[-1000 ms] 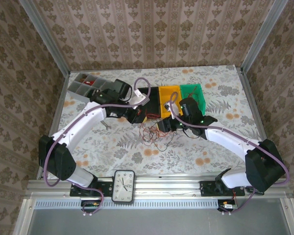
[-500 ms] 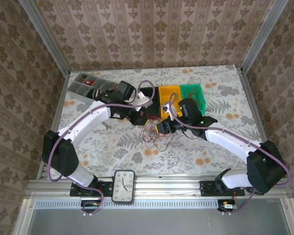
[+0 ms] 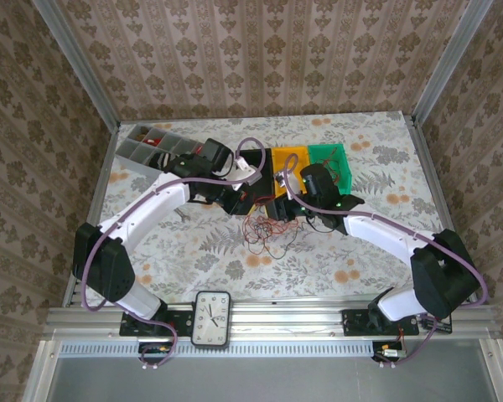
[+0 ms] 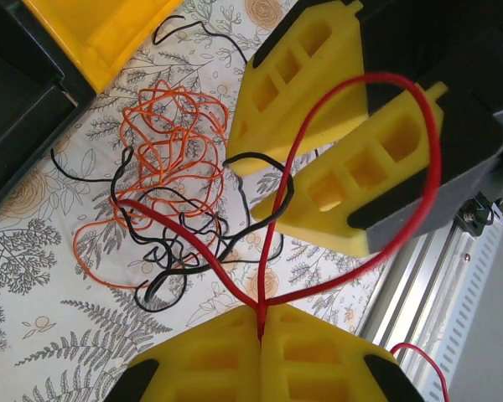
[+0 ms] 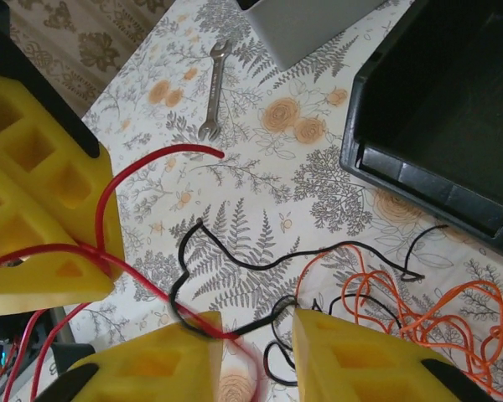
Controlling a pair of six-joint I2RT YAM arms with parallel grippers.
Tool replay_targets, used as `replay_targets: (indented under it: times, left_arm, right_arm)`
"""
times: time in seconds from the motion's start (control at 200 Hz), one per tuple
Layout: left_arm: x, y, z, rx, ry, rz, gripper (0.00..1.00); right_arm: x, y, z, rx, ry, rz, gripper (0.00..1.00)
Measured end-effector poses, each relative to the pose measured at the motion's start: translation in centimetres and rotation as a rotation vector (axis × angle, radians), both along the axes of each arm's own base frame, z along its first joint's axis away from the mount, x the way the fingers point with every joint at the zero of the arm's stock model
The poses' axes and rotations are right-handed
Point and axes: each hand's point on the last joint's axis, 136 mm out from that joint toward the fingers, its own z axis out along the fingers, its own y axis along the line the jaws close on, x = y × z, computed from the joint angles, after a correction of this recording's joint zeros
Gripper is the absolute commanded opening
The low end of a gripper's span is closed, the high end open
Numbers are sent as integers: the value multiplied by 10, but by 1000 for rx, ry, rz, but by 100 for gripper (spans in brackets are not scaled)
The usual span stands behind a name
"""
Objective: Untangle the cables
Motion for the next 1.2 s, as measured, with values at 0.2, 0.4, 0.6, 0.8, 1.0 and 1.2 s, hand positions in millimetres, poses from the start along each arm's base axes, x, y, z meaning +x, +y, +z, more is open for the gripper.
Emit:
replay_targets:
  times: [0.2,0.4,0.6,0.8,1.0,1.2]
  left_arm:
    - [0,0,0,0,0,0,0]
    - [0,0,0,1,-1,1,0]
    - [1,0,-4,9,7,2,0]
    - [1,0,-6,12,10,2,0]
    - [1,0,-6,11,11,2,0]
    - [2,-1,-6,11,11,1,0]
  right_arm:
    - [-4,-7,-12,-28,19,-19,32]
    - [-13,-17,-18,-55,26,-36,32]
    - [-17,-21,-2,-40,-16,-44,36]
    - [-15,-19,-10,-44,3,-36,40]
    - [-12,-12,-27,-53,38,-17,40]
    - [-7,1,-37,-52,65,8,40]
